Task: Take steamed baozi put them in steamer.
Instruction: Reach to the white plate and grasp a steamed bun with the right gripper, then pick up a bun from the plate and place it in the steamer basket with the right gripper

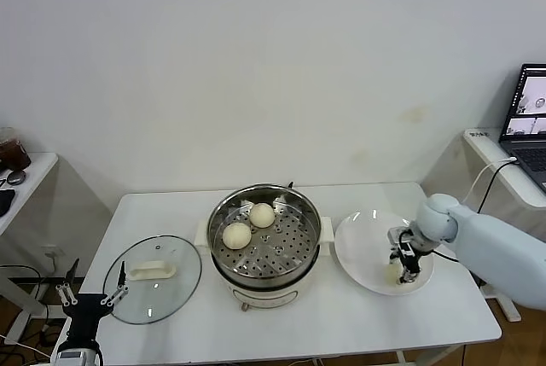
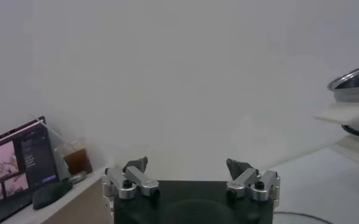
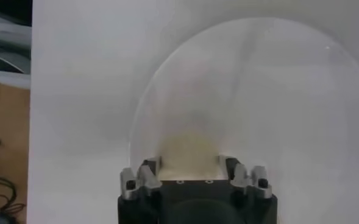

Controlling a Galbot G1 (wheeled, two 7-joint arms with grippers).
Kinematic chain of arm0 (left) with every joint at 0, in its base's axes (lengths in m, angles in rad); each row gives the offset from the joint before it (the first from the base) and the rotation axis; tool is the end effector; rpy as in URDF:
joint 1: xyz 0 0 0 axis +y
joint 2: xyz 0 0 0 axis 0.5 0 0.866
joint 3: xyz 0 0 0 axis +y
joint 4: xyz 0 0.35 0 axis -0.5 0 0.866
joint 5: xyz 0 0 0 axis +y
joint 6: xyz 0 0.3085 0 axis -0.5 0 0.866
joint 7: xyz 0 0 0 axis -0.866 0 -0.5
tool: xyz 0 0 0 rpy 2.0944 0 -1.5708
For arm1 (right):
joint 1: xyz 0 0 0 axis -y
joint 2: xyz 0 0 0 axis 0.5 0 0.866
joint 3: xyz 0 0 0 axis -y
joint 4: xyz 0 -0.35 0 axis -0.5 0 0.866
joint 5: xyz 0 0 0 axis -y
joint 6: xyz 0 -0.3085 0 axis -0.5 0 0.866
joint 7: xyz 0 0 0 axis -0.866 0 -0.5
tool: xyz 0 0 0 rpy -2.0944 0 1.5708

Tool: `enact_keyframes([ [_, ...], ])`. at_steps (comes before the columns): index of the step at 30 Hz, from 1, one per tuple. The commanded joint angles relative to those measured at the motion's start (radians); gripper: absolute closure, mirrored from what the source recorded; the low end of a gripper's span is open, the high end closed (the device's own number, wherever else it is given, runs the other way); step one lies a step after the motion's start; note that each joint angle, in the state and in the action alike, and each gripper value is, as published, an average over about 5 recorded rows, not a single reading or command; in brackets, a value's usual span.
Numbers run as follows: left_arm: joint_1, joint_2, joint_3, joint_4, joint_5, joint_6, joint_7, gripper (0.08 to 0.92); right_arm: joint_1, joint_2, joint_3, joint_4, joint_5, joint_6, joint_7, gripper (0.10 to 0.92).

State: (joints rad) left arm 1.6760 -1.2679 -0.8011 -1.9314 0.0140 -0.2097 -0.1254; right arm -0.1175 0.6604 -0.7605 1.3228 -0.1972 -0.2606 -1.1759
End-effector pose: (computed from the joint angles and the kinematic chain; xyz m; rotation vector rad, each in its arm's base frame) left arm 0.1030 0.1474 -0.3304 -0.2766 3.0516 0.6494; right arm 0.4414 -0.1603 -0.2239 1.2981 -1.2200 1.3225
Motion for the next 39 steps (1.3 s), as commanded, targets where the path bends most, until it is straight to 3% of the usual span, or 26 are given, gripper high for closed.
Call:
enact_keyframes([
  [1,0.001,0.000,-0.002,0.000,0.000,0.000,0.000,0.177,-0.012,0.018,0.009,-0.012,-0.003,-0.008,-0.014,0.572],
  [5,0.002,0.002,-0.005,-0.002,-0.002,0.000,0.001,0.177,0.012,0.010,0.000,-0.005,0.011,-0.005,-0.019,0.627],
  [21,-0.004,0.008,-0.004,-0.008,-0.010,-0.001,0.002,0.177,0.348,-0.050,-0.023,0.071,0.153,0.084,-0.145,0.618],
  [29,-0.004,0.009,-0.009,-0.016,-0.016,0.000,0.002,0.177,0.620,0.071,-0.128,0.086,0.299,0.176,-0.149,0.618],
  [39,-0.007,-0.002,-0.009,-0.017,-0.014,0.001,0.002,0.177,0.784,0.335,-0.366,0.164,0.428,0.333,-0.032,0.618],
])
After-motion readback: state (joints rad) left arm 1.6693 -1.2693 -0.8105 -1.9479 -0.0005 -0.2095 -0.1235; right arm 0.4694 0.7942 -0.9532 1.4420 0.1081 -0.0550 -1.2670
